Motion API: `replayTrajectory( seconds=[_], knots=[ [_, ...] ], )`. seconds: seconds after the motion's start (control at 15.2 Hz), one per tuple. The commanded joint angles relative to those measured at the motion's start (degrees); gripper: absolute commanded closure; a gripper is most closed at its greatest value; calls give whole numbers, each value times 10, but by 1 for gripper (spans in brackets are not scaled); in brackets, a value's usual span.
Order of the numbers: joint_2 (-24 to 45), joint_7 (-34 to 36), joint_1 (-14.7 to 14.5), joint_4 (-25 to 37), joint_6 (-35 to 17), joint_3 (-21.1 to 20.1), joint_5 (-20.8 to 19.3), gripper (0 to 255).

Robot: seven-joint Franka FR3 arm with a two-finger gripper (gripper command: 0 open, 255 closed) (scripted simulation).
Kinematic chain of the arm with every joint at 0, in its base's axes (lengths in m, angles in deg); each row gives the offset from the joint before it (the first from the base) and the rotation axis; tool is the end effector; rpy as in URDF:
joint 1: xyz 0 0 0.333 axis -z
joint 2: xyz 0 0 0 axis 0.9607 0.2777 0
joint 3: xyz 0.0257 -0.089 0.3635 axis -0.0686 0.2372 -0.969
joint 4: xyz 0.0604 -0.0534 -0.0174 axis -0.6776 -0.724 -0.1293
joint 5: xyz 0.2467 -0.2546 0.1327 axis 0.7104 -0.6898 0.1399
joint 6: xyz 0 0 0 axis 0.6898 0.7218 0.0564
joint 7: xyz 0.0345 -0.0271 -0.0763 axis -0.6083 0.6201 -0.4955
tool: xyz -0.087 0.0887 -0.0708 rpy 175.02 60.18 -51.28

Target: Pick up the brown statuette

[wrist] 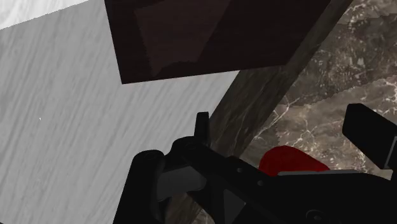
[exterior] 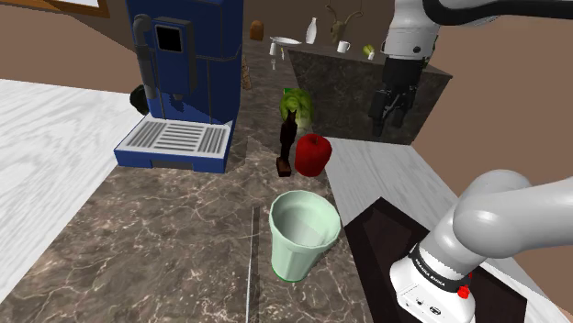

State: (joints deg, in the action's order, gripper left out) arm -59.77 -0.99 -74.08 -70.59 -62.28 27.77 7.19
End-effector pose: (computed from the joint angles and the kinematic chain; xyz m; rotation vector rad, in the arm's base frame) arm 0.2242 0.0292 0.5488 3.1171 -0.0798 -0.2955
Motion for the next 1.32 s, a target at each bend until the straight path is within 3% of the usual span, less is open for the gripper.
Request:
replayTrajectory(
  seconds=[0.0, 0.59, 1.25],
  knots=[
    [0, 0, 0, 0, 0, 0, 0, 0],
    [275, -98, -38, 192, -11, -26, -40, 0],
    [554, -182, -87, 458, 56, -77, -108, 0]
  ],
)
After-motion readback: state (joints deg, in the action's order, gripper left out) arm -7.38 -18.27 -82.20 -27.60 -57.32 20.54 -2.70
